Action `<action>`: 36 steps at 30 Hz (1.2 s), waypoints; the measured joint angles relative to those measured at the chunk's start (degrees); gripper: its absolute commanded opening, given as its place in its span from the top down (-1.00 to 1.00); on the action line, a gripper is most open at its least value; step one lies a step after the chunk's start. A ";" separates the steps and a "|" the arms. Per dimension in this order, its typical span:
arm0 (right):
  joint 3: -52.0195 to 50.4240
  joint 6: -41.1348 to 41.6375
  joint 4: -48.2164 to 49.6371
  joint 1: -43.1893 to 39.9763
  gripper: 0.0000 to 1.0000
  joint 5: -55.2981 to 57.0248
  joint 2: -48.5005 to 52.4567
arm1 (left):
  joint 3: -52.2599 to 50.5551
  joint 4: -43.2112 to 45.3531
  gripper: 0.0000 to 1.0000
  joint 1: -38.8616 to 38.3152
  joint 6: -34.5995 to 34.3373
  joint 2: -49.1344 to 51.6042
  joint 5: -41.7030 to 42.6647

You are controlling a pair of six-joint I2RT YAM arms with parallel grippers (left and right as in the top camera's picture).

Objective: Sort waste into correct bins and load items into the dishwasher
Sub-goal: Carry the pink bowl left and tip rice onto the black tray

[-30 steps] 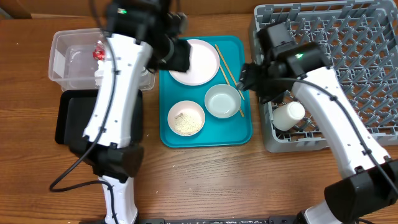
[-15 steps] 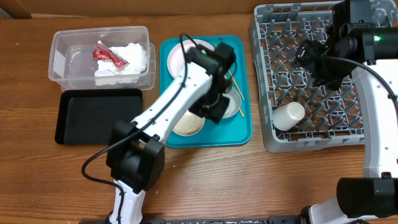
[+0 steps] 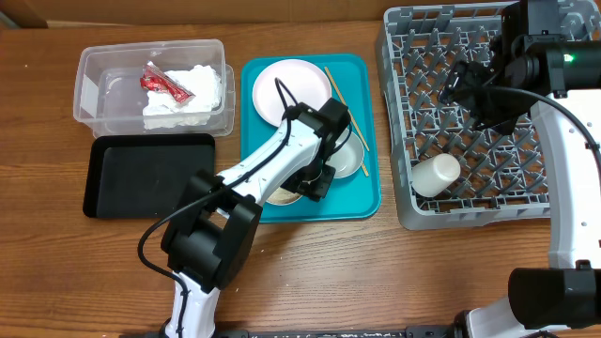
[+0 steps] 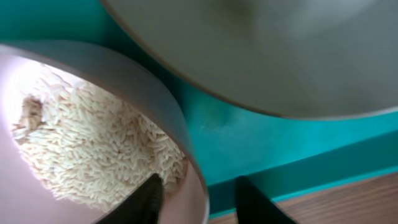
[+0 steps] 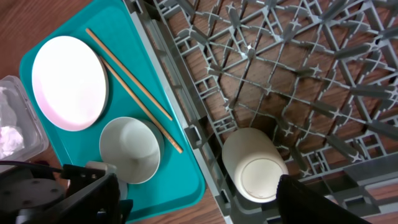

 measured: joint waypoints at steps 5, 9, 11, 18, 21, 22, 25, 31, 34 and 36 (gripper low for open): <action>0.02 -0.13 0.66 0.00 -0.64 0.00 0.00 | -0.90 0.74 0.92 0.00 0.11 0.00 -0.63; 0.02 -0.13 1.01 0.00 -0.64 0.00 0.00 | -0.87 0.44 0.92 -0.02 -0.02 -0.07 -1.60; 0.00 -0.13 0.98 0.00 -0.65 0.00 0.00 | -0.59 -0.26 0.92 -0.04 -0.02 -0.07 -1.75; 0.00 -0.13 0.98 0.00 -0.64 0.02 0.00 | 6.29 -8.02 0.92 0.17 -0.02 -0.11 -1.53; 0.02 -0.15 0.92 0.00 -0.65 0.00 0.00 | 10.71 -10.80 0.92 1.31 -0.02 -1.86 -0.94; 0.00 -0.15 0.85 -0.02 -0.64 0.02 0.00 | 11.54 -11.47 0.92 2.01 -0.02 -2.93 -0.70; 0.02 -0.15 0.74 0.00 -0.64 0.00 0.00 | 12.94 -13.27 0.92 6.05 0.00 -8.46 1.18; 0.02 -0.13 0.79 0.00 -0.65 0.02 0.00 | 13.86 -17.03 0.92 21.18 3.04 -19.50 8.61; 0.02 -0.13 0.85 -0.02 -0.64 0.00 0.00 | 13.51 -18.34 0.92 28.87 6.88 -21.35 13.38; 0.02 -0.13 0.83 0.00 -0.65 0.00 0.00 | 12.26 -18.80 0.91 33.16 10.36 -21.55 17.66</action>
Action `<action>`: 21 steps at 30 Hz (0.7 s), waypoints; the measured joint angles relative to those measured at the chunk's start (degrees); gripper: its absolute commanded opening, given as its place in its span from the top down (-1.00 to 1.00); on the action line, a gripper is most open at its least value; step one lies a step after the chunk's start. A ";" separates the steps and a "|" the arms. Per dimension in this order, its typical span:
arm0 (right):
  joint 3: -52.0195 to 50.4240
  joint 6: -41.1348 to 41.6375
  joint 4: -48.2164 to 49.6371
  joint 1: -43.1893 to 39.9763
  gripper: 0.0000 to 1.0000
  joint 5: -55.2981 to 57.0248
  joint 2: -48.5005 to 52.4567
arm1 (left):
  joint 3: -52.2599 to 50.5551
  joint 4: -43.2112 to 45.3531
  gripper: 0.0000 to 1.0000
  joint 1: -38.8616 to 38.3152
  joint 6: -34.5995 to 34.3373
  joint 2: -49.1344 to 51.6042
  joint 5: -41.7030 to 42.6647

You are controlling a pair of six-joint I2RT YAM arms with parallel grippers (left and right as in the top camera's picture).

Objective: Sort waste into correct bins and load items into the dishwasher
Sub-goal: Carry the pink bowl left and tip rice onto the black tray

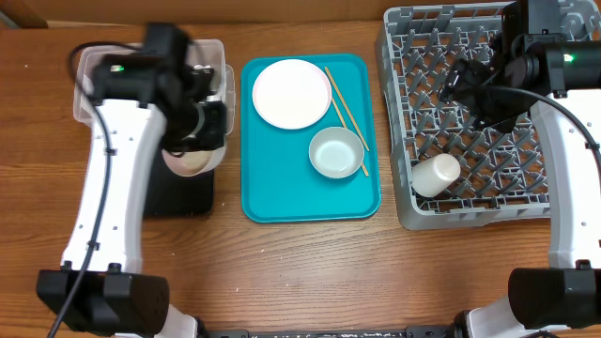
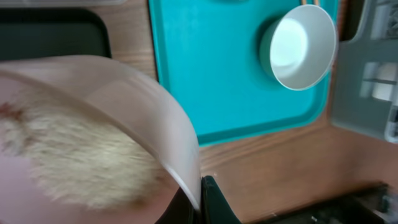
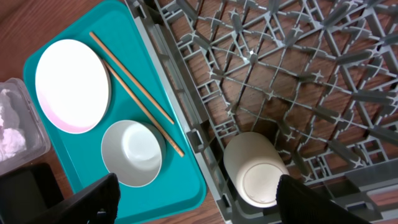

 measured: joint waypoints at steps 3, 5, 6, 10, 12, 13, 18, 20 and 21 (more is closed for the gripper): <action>0.00 0.00 -0.24 0.00 -0.65 0.00 0.00 | -4.17 -0.07 0.92 6.82 6.19 0.04 7.85; 0.00 0.00 -0.37 0.00 -0.64 0.02 0.00 | -7.43 0.20 0.92 11.30 10.51 0.04 13.07; 0.00 -0.02 -0.35 0.00 -0.64 -0.02 0.00 | -9.60 0.85 0.92 14.03 13.09 0.04 16.13; -0.02 0.02 -0.46 0.00 -0.65 0.00 0.00 | -17.53 5.73 0.92 22.64 20.37 0.09 25.14; 0.00 0.00 -0.50 0.00 -0.65 0.00 0.00 | -22.36 10.80 0.92 26.62 22.67 0.17 30.10; 0.00 0.00 -0.57 0.00 -0.65 0.02 0.00 | -24.15 12.81 0.92 28.17 23.28 0.24 32.15; 0.00 -0.02 -0.87 0.00 -0.64 0.00 0.00 | -32.65 24.09 0.92 34.01 25.18 2.10 45.00; 0.00 -0.02 -0.87 0.00 -0.64 0.00 0.00 | -34.27 25.59 0.92 35.71 25.59 3.91 49.53; 0.00 0.00 -0.87 0.00 -0.64 0.00 0.00 | -34.73 25.79 0.92 36.37 25.73 4.90 51.58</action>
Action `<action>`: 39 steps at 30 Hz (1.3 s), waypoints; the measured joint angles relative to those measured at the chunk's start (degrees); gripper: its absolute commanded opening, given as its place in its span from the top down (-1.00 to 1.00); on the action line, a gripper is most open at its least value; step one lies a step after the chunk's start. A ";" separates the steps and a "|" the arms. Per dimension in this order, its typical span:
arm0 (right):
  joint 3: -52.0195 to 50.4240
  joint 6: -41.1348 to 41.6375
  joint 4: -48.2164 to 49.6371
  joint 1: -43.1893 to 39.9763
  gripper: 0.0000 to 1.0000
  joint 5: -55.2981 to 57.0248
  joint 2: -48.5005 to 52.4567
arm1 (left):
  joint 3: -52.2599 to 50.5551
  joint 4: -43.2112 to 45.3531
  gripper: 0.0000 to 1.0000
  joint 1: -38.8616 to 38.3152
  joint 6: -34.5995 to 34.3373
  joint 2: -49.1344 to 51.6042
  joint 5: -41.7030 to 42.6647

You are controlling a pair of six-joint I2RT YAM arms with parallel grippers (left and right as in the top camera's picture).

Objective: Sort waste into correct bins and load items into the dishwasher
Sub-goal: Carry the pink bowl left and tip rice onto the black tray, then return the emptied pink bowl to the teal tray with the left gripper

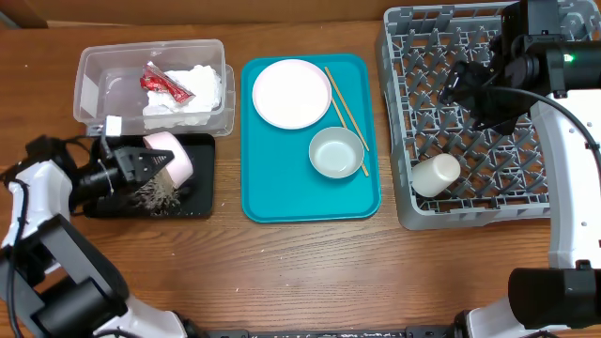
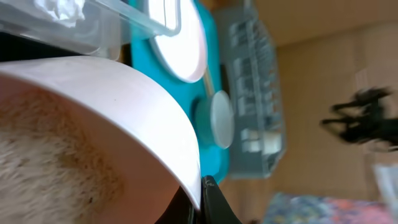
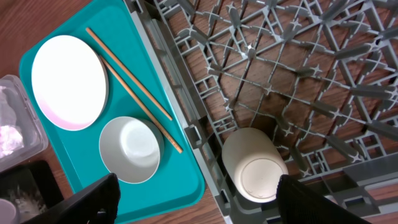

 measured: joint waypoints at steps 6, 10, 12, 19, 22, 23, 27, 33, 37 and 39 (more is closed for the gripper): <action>-0.02 -0.02 -0.24 0.00 -0.65 0.00 0.00 | -0.44 0.26 0.92 1.01 -0.28 5.70 12.07; 0.00 -0.22 -0.70 0.00 -0.64 0.00 0.00 | -0.46 1.03 0.92 1.01 -4.11 8.31 16.00; -0.02 -0.46 -0.72 0.00 -0.65 0.00 0.00 | -0.46 1.03 0.92 1.01 -6.27 9.05 17.00; 0.00 -0.90 -0.94 0.00 -0.64 0.02 0.00 | -0.44 0.98 0.92 1.86 -12.13 9.40 18.56; 0.00 -1.07 -1.14 0.00 -0.64 0.02 0.00 | -0.46 1.18 0.92 3.50 -13.81 9.40 18.73; 0.00 -1.07 -1.29 0.00 -0.64 0.00 0.00 | -0.46 1.20 0.92 4.33 -14.14 9.40 18.78; 0.00 -1.14 -1.75 0.00 -0.64 0.00 0.00 | -0.46 -0.46 0.92 8.09 -14.80 9.40 19.04; -0.02 -1.18 -2.05 0.00 -0.64 0.00 0.00 | -0.46 3.13 0.93 10.75 -15.06 9.40 18.67; 0.00 -1.27 -2.05 0.00 -0.64 0.00 0.00 | -0.46 0.07 0.92 10.05 -13.31 9.40 19.02; 0.00 -1.31 -2.03 0.00 -0.65 0.02 0.00 | -0.46 -1.27 0.92 9.33 -12.00 9.40 18.80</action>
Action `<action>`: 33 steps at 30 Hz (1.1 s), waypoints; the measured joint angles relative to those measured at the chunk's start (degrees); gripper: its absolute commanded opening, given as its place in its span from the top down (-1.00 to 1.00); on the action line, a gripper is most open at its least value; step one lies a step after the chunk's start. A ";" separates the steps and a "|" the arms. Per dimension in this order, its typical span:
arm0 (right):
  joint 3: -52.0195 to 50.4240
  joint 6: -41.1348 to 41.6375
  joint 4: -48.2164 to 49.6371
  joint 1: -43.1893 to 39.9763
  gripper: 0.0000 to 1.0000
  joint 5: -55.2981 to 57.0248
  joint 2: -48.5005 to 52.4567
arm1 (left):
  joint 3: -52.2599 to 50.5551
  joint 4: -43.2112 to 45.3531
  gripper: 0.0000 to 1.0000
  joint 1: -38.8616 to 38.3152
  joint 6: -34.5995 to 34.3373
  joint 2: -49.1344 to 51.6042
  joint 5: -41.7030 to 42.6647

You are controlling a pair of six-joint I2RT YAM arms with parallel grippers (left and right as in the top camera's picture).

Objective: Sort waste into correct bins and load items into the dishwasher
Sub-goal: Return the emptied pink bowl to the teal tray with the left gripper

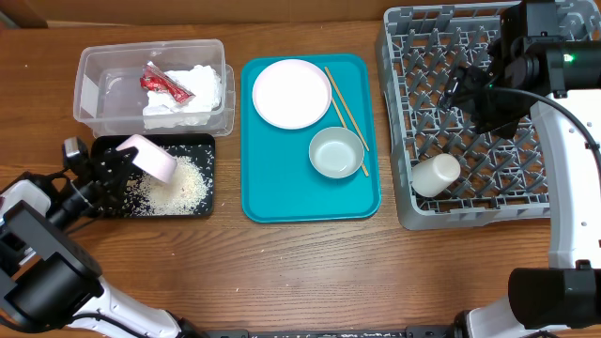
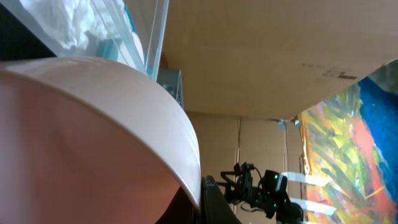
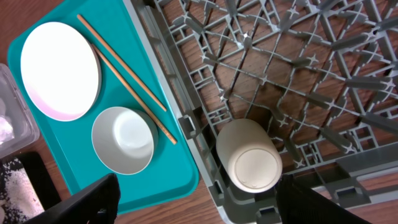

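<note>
A pink bowl [image 1: 150,158] hangs tipped on its side over the black tray [image 1: 103,208], with my left gripper [image 1: 124,163] shut on its rim. Loose rice [image 1: 180,188] lies heaped in that tray. In the left wrist view the pink bowl [image 2: 93,137] fills the frame and shows no rice. My right gripper [image 1: 477,92] hovers open above the grey dish rack [image 1: 488,211], holding nothing. A white cup [image 3: 250,163] lies in the rack's near corner. On the teal tray [image 1: 282,202] sit a white plate [image 1: 293,92], chopsticks [image 1: 346,108] and a grey bowl [image 1: 336,152].
A clear plastic bin [image 1: 103,89] behind the black tray holds crumpled white tissue [image 1: 192,89] and a red wrapper [image 1: 164,84]. Bare wooden tabletop [image 1: 310,272] runs along the front edge.
The pink bowl is turned further over and a larger heap of rice now lies in the black tray. No rice shows inside the bowl. The right arm has barely moved.
My left gripper stood astride the rim of the rice-filled pink bowl on the teal tray. Then it held the bowl above the black tray by the bin. Then the bowl was tipped with rice in the tray, and now the rice lies there.
</note>
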 measured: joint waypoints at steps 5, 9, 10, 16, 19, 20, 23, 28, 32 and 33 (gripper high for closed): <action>-0.02 -0.13 -0.15 0.00 -0.64 0.24 0.00 | 1.25 -6.40 0.92 -2.97 4.22 -2.34 -4.15; -0.02 -0.17 -0.20 0.00 -0.64 0.48 0.00 | 6.69 -9.42 0.92 -8.20 6.27 -9.29 -12.26; -0.02 -0.20 -0.17 0.00 -0.64 0.48 0.00 | 8.33 -9.38 0.92 -10.10 6.27 -11.61 -14.67; -0.02 -0.20 -0.17 0.00 -0.64 0.55 0.00 | 13.73 -2.43 0.92 -29.29 0.68 -23.17 -36.09; 0.00 -0.17 -0.20 0.00 -0.64 0.52 0.00 | 13.88 0.96 0.92 -40.94 -3.15 -23.12 -47.69; 0.00 -0.22 -0.20 0.00 -0.65 0.52 0.00 | 13.86 2.38 0.92 -44.94 -4.46 -22.27 -51.74; -0.02 -0.20 -0.22 0.00 -0.64 0.48 0.00 | 13.86 5.88 0.92 -53.79 -7.28 -19.34 -61.00; -0.02 -0.17 -0.50 0.00 -0.65 0.44 0.00 | 13.86 7.17 0.92 -64.81 -10.38 -12.85 -73.20; -0.02 -0.20 -0.59 0.00 -0.65 0.42 0.00 | 13.86 8.00 0.92 -69.33 -11.45 -7.30 -77.61; -0.02 -0.20 -0.59 -0.02 -0.65 0.42 0.00 | 13.84 8.02 0.92 -70.03 -11.89 -6.08 -78.20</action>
